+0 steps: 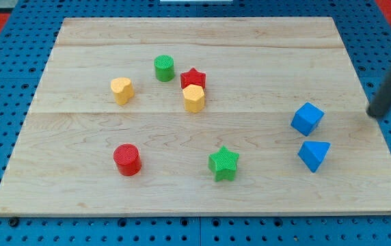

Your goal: Move the blue cube to the top center of the board

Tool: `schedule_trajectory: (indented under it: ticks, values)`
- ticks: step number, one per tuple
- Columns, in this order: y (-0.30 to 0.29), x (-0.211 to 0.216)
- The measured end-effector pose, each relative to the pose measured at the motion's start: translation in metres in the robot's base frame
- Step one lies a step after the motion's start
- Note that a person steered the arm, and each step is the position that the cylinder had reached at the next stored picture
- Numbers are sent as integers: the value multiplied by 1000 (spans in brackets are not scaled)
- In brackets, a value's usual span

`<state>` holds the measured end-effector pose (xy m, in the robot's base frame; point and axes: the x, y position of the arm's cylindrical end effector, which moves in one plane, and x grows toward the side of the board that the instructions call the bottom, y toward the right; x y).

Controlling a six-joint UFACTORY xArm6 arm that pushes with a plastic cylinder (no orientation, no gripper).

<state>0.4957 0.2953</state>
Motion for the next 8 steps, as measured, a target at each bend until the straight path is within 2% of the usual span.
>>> schedule_trajectory:
  ticks: [1,2,3,4,5,6,7,8]
  values:
    - [-60,5]
    - [-122,-32]
    - [-124,-30]
    - [-191,-19]
    - [-240,-53]
    - [-226,-74]
    - [-190,-24]
    - [-169,-46]
